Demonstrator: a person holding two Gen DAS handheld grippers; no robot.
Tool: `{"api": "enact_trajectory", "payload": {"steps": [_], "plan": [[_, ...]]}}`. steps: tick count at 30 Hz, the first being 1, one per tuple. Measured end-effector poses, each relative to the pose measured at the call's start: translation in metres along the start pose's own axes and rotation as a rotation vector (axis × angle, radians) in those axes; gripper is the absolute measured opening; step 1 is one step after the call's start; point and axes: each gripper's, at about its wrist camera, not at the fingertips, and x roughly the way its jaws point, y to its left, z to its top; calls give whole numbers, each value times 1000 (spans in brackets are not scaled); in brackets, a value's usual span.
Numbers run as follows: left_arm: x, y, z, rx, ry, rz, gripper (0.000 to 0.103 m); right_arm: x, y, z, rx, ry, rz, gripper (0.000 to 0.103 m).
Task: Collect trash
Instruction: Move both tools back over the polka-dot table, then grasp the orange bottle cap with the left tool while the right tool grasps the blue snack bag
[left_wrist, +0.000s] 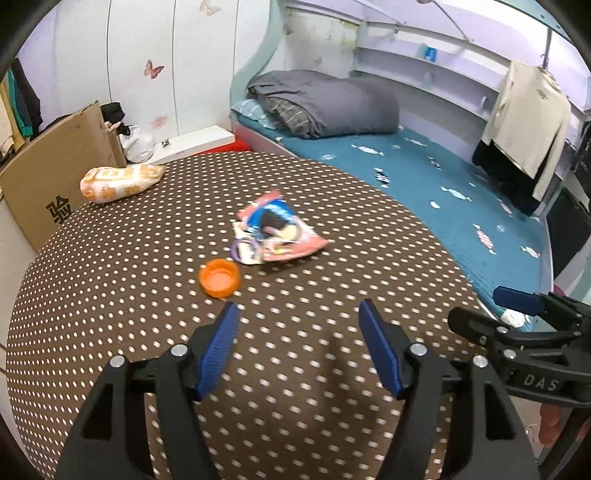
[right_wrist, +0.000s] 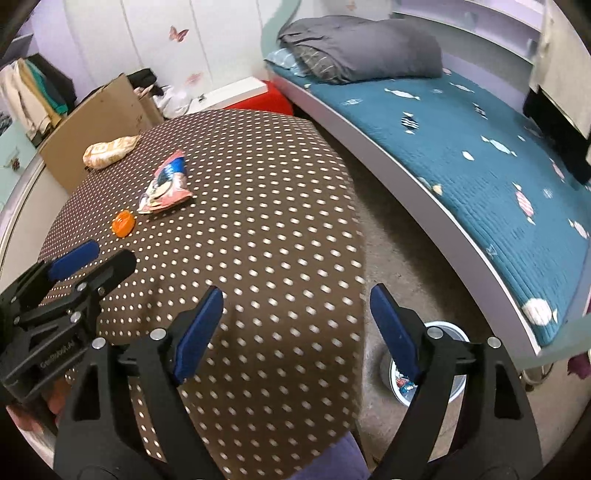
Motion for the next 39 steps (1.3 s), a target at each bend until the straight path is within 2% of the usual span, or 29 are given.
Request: {"api": "enact_trajectory", "payload": {"steps": [3,5,9,12,13,18,21,25,26,28,30,31,39], "plan": [[8,14,5,-12,4,18,65,7,12,7,-36,6,1,81],[13,24,7,-26,1,31,57,12,21,13,-62,8,0,81],[27,37,13,-13,4,35,51,19,37,26,-104,6,-1,81],[41,42,15,-7,25,54,38,25,53,37,-146,-3,3,81],[45,45,16,-14,42,48,29,27,57,40,-156,-4,3,81],[34,67,21,-48,-22,61,28,44,80,61,-198,6,45,81],[30,83,23,-108,-38,51,27,57,92,70,-216,23,80,81],[25,96,22,-148,-49,78,27,74,106,78,-241,36,96,81],[25,97,21,-158,-48,78,27,79,109,80,-245,37,96,78],[26,99,19,-164,-46,84,27,91,111,83,-252,68,111,53],[25,98,18,-161,-45,90,27,90,110,86,-252,53,82,46],[26,96,19,-159,-44,88,27,89,108,86,-244,53,96,39],[16,75,16,-141,-62,55,27,62,78,64,-188,58,104,35]]}}
